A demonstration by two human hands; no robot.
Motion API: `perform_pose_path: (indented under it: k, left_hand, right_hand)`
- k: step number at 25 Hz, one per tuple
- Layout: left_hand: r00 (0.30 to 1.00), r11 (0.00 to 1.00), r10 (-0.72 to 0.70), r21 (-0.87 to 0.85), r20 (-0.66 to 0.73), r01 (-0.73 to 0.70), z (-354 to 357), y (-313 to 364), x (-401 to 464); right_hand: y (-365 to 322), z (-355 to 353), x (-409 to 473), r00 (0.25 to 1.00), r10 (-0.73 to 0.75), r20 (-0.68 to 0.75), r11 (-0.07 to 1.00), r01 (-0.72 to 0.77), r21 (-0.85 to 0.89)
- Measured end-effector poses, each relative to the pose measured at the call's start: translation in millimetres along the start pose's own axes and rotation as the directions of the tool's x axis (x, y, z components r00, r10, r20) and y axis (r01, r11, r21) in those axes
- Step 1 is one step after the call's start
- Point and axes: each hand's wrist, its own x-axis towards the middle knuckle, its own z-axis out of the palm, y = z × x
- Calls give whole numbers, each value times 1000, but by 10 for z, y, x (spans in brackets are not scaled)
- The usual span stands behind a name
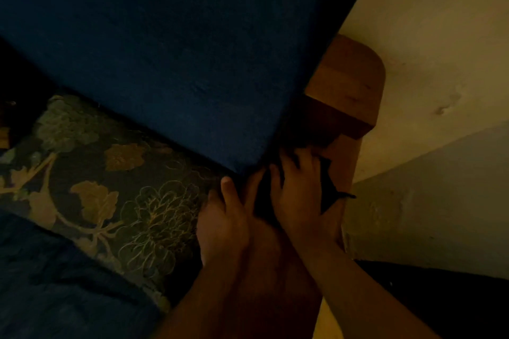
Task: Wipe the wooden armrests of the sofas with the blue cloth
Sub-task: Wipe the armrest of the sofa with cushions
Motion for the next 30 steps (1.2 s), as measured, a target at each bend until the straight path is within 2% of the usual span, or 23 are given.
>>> perform_pose_path:
  k: [2, 3, 4, 5, 6, 7, 8, 9, 10, 11, 12, 13, 14, 15, 17, 18, 20, 23, 24, 25, 27, 29, 30]
  left_hand:
    - [999, 990, -40, -136, 28, 43, -78, 14, -16]
    - [996, 977, -70, -196, 51, 79, -119, 0, -33]
    - [993, 968, -95, -227, 75, 109, -172, -20, -60]
    - [989, 965, -108, -227, 97, 128, -250, -64, -98]
    - [986, 967, -125, -208, 110, 145, -337, -131, -168]
    - [983, 971, -148, -170, 111, 166, -439, -225, -260]
    - [981, 977, -167, -119, 100, 179, -554, -350, -373]
    - [979, 980, -182, -68, 87, 188, -693, -504, -533]
    - [982, 984, -174, -31, 71, 176, -842, -675, -709]
    - [988, 989, -147, -1, 49, 147, -1010, -855, -897]
    - [992, 992, -123, 33, 17, 122, -1180, -1009, -1081]
    - [994, 993, -110, 50, -22, 111, -1324, -1161, -1229]
    - [993, 993, -101, 52, -52, 104, -1436, -1322, -1349]
    - [994, 993, -93, 64, -60, 97, -1530, -1472, -1453]
    - [996, 995, -53, 84, -74, 59, -1667, -1634, -1596]
    - [996, 994, -33, 97, -84, 41, -1753, -1718, -1682]
    - [997, 989, 2, 151, -72, 9, -1881, -1869, -1855]
    - [996, 974, -23, 224, -85, 42, -2142, -2119, -2172]
    - [992, 973, -38, 223, -119, 64, -2240, -2190, -2271]
    - [987, 974, -49, 210, -150, 81, -2323, -2241, -2347]
    - [976, 977, -70, 182, -205, 108, -2465, -2367, -2551]
    - [962, 963, -106, 214, -253, 163, -2516, -2487, -2721]
    - [947, 960, -156, 183, -280, 212, -2535, -2555, -2793]
  right_hand:
    - [277, -180, -194, 960, -269, 81, 962, 272, -38]
    - [376, -229, -148, 955, -289, 71, 955, 293, -56]
    - [361, -260, -38, 979, -203, 33, 975, 205, -83]
    - [292, -238, 91, 998, -56, -27, 995, 53, -86]
    - [162, -160, 143, 992, 111, -57, 990, -115, -77]
    - [-14, -55, 76, 975, 215, -57, 974, -219, -67]
    - [-210, 10, -122, 979, 201, -37, 975, -204, -84]
    - [-314, 55, -456, 997, 82, 0, 989, -82, -126]
    - [-350, 11, -847, 988, -106, 113, 984, 121, -133]
    - [-299, -89, -1219, 906, -335, 258, 926, 367, -86]
    - [-241, -202, -1314, 776, -517, 362, 822, 568, -43]
    - [-204, -254, -1133, 648, -623, 438, 724, 690, 8]
    - [-212, -206, -843, 564, -680, 468, 652, 758, 33]
    - [-316, -111, -552, 569, -660, 491, 634, 772, -42]
    - [-516, 8, -87, 694, -436, 573, 657, 681, -324]
    - [-577, 51, -36, 715, -380, 587, 651, 658, -380]
    - [-712, 9, -259, 703, -402, 587, 676, 660, -328]
    - [-1133, -77, -1579, 563, -555, 612, 642, 758, -115]
    - [-1288, -60, -2142, 478, -606, 636, 618, 786, -2]
    - [-1430, -41, -2614, 380, -646, 662, 573, 814, 93]
    - [-1609, -63, -3099, 79, -701, 709, 370, 890, 267]
    - [-1590, 94, -2668, -13, -614, 789, 275, 933, 230]
    - [-1610, 138, -2356, 71, -497, 865, 275, 958, 80]
